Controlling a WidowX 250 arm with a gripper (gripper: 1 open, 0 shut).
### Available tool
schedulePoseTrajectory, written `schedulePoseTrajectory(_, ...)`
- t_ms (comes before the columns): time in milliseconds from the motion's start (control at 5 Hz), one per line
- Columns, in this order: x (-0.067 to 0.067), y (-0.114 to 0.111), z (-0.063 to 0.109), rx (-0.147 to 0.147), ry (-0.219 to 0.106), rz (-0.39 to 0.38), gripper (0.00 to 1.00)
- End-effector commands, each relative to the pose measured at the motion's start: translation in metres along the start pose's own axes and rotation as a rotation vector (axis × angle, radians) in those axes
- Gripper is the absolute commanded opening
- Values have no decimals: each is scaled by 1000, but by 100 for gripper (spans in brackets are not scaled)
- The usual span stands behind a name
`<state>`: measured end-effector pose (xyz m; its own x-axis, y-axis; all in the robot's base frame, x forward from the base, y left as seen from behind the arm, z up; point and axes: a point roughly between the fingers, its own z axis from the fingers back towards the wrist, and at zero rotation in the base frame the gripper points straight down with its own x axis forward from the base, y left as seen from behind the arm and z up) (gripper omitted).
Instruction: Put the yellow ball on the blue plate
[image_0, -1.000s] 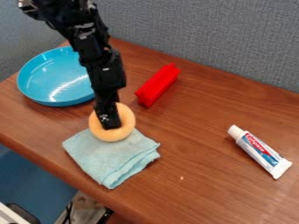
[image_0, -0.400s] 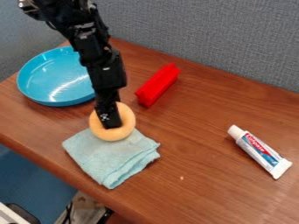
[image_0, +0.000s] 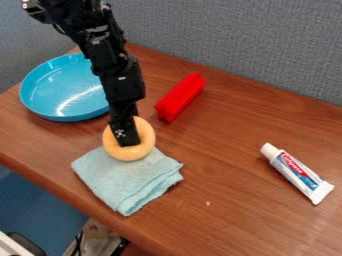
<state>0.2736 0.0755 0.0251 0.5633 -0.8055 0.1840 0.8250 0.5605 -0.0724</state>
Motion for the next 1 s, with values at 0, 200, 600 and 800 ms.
schedulePoseTrajectory(0,-9,-1,-35,-59,16,-9,0)
schedulePoseTrajectory(200,-9,-1,-36,-61,13,-10,0)
schedulePoseTrajectory(600,-10,0,-39,-68,8,-12,0)
schedulePoseTrajectory(800,-10,1,-41,-72,5,-13,0)
